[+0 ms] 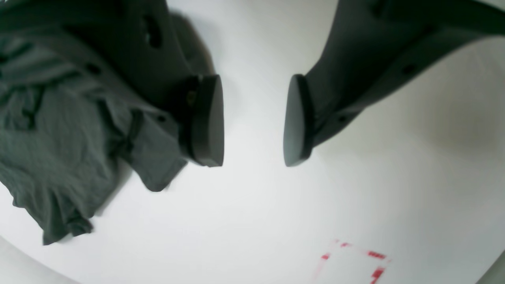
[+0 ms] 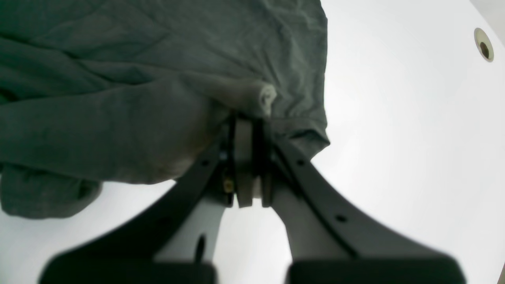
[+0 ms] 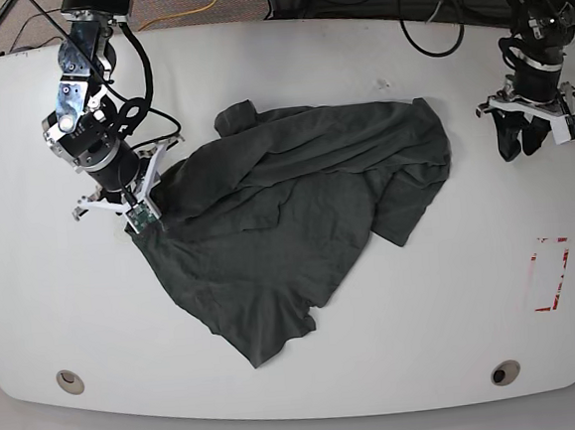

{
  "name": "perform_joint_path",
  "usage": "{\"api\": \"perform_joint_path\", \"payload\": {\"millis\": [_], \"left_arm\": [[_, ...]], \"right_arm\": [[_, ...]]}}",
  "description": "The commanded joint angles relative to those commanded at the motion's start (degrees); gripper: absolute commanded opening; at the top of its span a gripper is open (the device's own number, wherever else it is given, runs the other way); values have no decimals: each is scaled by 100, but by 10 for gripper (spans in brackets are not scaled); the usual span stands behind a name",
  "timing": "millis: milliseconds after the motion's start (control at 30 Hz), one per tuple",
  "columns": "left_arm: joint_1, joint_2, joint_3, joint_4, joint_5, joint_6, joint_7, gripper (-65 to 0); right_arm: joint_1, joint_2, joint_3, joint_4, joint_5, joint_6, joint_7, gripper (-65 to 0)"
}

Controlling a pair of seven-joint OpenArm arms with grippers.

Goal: Layout the t-shirt on the table in an organized manner, then fold the t-shirt properly
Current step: 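Grasp the shirt edge with the right gripper, then the left gripper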

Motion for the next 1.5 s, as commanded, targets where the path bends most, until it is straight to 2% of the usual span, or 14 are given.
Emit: {"api": "perform_joint_path", "payload": {"millis": [133, 233, 467, 700, 833, 1167, 1500], "left_arm": [[9, -35, 53, 0, -211, -659, 167, -417], [9, -35, 53, -70, -211, -879, 202, -417], [-466, -44, 62, -589, -220, -897, 211, -417], [-1134, -97, 123, -1521, -211, -905, 484, -417], [-1486, -220, 492, -1873, -9, -905, 484, -417], [-2154, -211, 1187, -2927, 44, -888, 448, -417], [-2567, -114, 1398, -3640, 53, -862, 360, -417]], "right_arm": [[-97, 0, 0, 0, -9, 0, 9, -650], [-114, 0, 0, 9, 18, 0, 9, -650], [-114, -9, 0, 9, 18, 0, 9, -650], [-123, -9, 0, 9, -9, 0, 0, -650], [-123, -9, 0, 9, -9, 0, 0, -650], [-229, -9, 0, 62, -9, 0, 0, -650], [-246, -9, 0, 97, -18, 0, 0, -650]]}}
